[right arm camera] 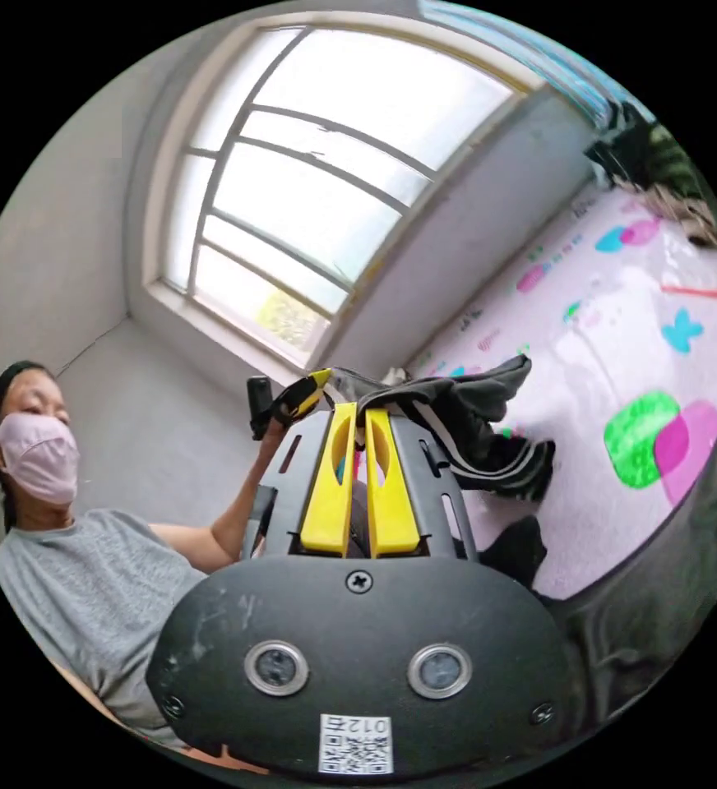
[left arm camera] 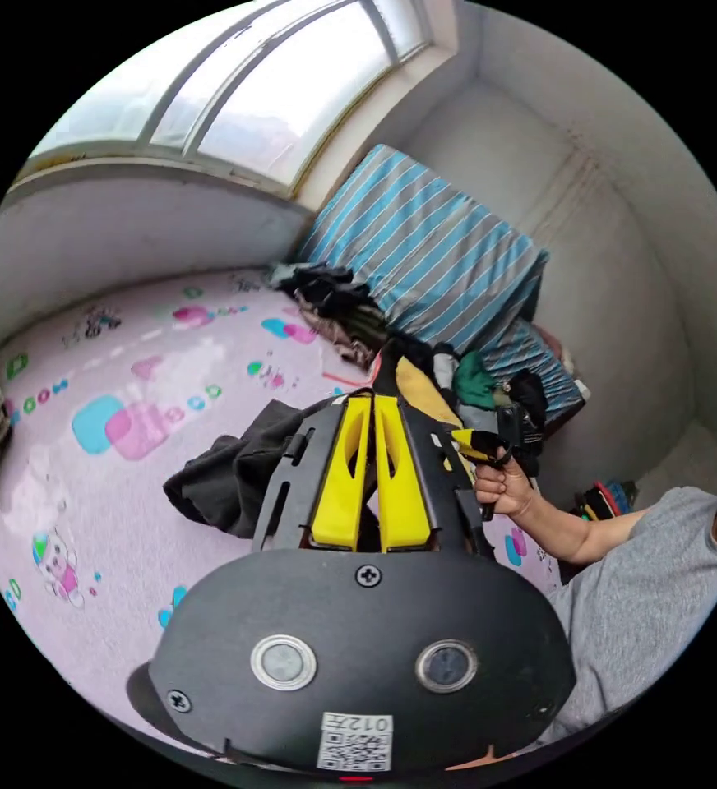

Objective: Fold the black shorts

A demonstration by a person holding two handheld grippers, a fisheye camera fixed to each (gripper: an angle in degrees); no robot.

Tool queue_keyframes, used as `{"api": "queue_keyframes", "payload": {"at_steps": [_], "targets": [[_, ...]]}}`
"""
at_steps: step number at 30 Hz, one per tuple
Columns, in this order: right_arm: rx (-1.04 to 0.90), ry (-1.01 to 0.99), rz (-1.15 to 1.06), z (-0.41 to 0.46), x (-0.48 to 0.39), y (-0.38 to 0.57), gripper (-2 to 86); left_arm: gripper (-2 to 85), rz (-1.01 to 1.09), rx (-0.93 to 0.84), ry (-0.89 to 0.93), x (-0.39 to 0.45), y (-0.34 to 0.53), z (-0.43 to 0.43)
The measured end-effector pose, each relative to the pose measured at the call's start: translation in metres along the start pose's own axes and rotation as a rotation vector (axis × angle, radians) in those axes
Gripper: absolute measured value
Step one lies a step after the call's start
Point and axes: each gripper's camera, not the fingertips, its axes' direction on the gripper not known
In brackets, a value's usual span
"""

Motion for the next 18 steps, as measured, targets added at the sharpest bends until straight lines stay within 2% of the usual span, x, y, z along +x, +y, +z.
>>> {"api": "queue_keyframes", "payload": {"at_steps": [5, 8, 11, 15, 18], "targets": [[0.005, 0.059, 0.134, 0.071, 0.1, 0.001, 1.2, 1.2, -0.124, -0.038, 0.016, -0.036, -0.016, 0.026], [0.019, 0.201, 0.2, 0.11, 0.162, -0.027, 3.4, 3.2, -0.222, -0.038, -0.108, -0.064, -0.043, 0.048], [0.03, 0.336, 0.283, 0.141, 0.221, -0.043, 5.8, 5.3, -0.408, -0.125, -0.265, -0.095, -0.059, 0.062], [0.003, 0.392, 0.249, 0.17, 0.26, -0.044, 6.6, 7.3, -0.324, -0.091, -0.26, -0.087, -0.059, 0.045], [-0.075, 0.504, 0.215, 0.199, 0.293, -0.037, 7.5, 8.4, -0.358, -0.142, -0.294, -0.09, -0.052, 0.043]]}}
